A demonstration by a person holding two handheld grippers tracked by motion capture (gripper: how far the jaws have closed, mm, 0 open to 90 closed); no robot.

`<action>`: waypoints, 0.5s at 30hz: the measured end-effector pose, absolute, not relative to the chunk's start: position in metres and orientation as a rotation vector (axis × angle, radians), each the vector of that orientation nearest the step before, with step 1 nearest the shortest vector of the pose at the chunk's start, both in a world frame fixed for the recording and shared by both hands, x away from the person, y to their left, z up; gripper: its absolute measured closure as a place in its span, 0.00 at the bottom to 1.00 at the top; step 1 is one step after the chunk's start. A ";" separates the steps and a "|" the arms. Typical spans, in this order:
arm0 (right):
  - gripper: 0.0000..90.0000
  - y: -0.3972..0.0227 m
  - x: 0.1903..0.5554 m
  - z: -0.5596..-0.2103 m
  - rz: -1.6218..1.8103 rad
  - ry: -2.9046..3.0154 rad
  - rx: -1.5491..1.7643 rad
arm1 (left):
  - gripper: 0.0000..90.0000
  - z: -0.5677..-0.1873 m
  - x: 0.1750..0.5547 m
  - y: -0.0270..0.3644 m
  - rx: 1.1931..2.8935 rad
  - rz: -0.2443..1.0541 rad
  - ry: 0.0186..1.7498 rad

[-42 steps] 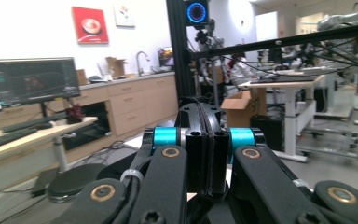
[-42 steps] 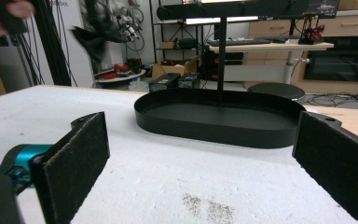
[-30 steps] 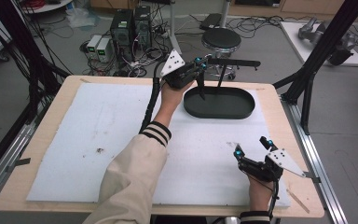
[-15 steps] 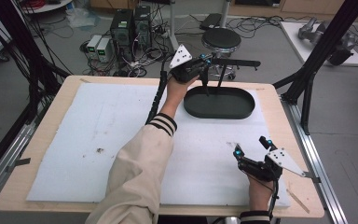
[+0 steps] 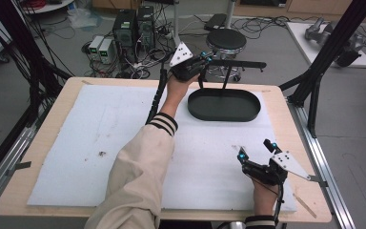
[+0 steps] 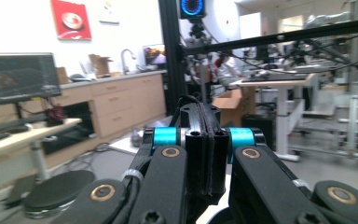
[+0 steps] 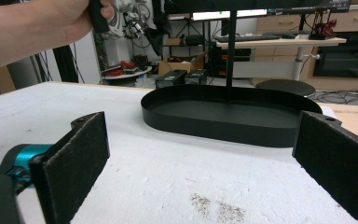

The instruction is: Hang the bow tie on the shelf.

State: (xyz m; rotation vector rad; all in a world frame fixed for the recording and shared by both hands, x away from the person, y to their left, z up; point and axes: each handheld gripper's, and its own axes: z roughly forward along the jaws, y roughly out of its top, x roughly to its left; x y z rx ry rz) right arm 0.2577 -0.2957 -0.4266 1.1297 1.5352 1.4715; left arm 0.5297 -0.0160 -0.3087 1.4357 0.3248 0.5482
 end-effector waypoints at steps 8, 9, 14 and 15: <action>0.03 -0.296 0.257 -0.426 1.479 1.527 1.125 | 0.99 -0.314 0.529 -0.031 1.474 0.596 0.361; 0.03 -0.296 0.257 -0.426 1.479 1.528 1.124 | 0.99 -0.314 0.529 -0.032 1.478 0.605 0.373; 0.03 -0.296 0.257 -0.426 1.478 1.528 1.132 | 0.99 -0.311 0.533 -0.040 1.475 0.627 0.412; 0.03 -0.296 0.257 -0.426 1.478 1.529 1.134 | 0.99 -0.309 0.534 -0.042 1.478 0.628 0.413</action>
